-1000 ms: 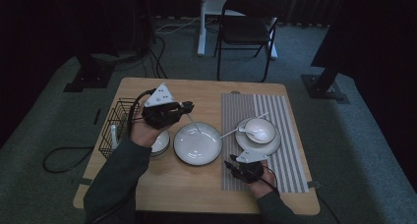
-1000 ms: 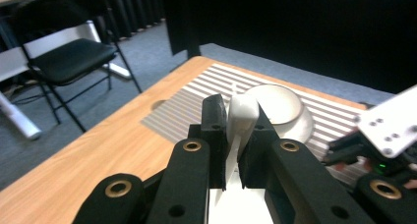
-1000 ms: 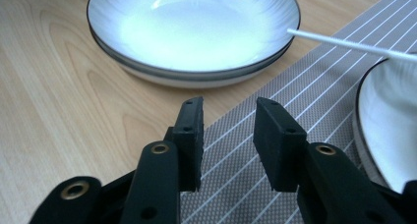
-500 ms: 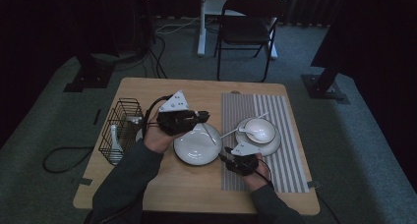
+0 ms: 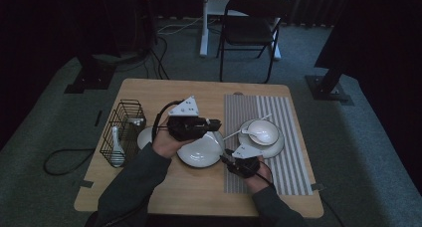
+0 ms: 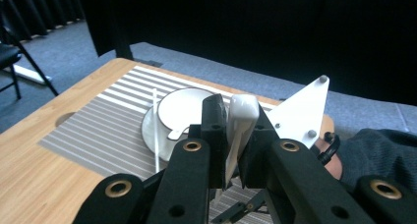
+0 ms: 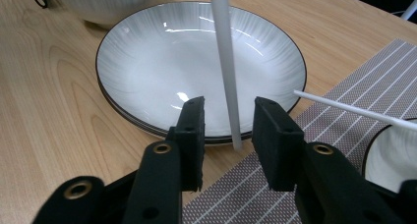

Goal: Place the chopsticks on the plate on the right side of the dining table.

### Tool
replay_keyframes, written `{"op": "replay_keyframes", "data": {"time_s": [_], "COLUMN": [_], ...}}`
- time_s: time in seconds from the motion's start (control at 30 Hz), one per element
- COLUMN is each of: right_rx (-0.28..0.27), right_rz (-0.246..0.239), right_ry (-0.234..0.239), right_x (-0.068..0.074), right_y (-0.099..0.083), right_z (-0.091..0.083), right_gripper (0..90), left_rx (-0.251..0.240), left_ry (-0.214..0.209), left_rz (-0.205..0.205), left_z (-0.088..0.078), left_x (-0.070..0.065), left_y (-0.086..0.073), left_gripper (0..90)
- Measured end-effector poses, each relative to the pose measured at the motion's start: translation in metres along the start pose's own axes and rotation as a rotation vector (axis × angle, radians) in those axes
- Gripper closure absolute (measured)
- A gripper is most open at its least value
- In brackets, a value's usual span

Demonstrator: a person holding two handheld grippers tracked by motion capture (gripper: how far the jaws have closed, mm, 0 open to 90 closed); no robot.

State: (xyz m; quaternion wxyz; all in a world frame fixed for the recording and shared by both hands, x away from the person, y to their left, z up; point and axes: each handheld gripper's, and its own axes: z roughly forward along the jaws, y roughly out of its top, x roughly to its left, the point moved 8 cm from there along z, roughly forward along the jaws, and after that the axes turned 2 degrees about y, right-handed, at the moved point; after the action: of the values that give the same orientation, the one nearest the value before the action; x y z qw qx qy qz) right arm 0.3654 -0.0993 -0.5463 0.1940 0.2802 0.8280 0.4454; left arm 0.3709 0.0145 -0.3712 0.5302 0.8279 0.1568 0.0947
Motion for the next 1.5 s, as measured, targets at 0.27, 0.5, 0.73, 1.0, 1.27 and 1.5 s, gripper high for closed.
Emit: {"op": "replay_keyframes", "data": {"time_s": [0.27, 0.5, 0.73, 1.0, 1.27, 1.5], "right_rx": [-0.004, -0.004, -0.032, -0.042, -0.055, -0.056], "right_rz": [-0.057, -0.066, -0.023, -0.012, 0.005, 0.020], "right_ry": [-0.011, -0.010, -0.006, -0.006, 0.000, 0.009], "right_x": [0.005, 0.009, 0.005, 0.005, 0.004, 0.005], "right_y": [0.000, -0.001, 0.001, 0.002, 0.003, 0.003], "right_z": [-0.001, 0.000, -0.003, -0.003, -0.004, -0.002], "right_gripper": [85.8, 86.9, 86.9, 86.8, 86.8, 86.8], "left_rx": [-0.009, -0.030, -0.055, -0.074, -0.104, -0.108], "left_ry": [-0.021, -0.013, -0.014, -0.022, -0.021, 0.001], "left_rz": [-0.004, -0.029, -0.067, -0.108, -0.116, -0.113], "left_z": [0.003, 0.004, 0.015, 0.043, 0.055, 0.059], "left_x": [-0.002, 0.001, 0.002, -0.004, -0.005, -0.002], "left_y": [-0.001, -0.009, -0.031, -0.062, -0.074, -0.077], "left_gripper": [83.7, 77.4, 76.3, 80.3, 82.4, 85.2]}}
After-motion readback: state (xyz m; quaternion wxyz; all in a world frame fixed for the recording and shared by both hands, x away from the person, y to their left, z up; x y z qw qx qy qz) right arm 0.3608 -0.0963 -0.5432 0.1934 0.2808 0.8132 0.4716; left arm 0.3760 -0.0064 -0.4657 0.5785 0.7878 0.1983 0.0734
